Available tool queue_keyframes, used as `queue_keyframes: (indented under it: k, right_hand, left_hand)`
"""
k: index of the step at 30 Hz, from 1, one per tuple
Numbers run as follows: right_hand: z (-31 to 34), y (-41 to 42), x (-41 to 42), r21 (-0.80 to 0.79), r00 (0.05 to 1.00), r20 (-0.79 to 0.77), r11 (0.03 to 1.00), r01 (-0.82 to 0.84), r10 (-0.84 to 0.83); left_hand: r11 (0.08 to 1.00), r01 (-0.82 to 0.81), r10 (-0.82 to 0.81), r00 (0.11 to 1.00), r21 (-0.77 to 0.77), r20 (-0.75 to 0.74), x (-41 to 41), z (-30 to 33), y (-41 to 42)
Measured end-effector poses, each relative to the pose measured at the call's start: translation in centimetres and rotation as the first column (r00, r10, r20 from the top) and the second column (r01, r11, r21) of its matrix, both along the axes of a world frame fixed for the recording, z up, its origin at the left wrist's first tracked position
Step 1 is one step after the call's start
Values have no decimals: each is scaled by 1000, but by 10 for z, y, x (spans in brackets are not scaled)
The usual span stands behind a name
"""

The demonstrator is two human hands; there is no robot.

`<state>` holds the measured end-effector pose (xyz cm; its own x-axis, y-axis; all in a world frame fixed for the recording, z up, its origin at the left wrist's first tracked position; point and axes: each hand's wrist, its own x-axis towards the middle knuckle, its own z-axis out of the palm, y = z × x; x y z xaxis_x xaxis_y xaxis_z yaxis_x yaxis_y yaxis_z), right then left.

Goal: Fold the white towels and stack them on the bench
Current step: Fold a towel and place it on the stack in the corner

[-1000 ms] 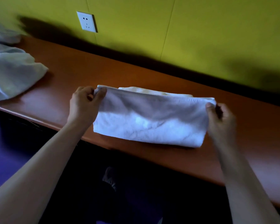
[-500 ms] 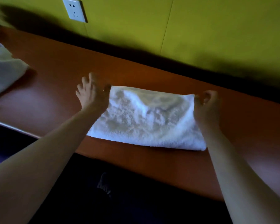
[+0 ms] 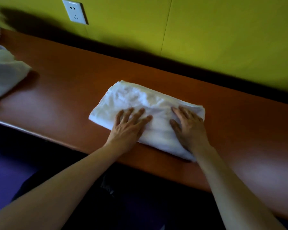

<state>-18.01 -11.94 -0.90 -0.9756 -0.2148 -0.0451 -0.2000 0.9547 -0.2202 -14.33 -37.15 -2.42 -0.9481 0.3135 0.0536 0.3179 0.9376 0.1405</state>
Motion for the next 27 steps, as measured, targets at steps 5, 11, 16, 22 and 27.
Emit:
queue_keyframes:
  k: [5,11,16,22,27]
  right_hand:
    - [13,-16,68,165,990,-82,978,130,-118]
    - [20,-36,118,155,991,-39,979,132,-127]
    - [21,-39,113,143,989,-21,978,150,-148]
    - [22,-36,121,105,989,-22,984,145,-143]
    - [25,-24,129,-34,994,-37,995,99,-100]
  left_hand:
    - [996,31,-25,997,-82,69,-14,17,-15]
    - [998,-17,23,995,-59,93,-4,30,11]
    - [997,1,6,995,75,-104,72,27,28]
    - [994,76,-74,997,-78,32,137,11,23]
    - [985,117,-118,993,125,0,133,14,11]
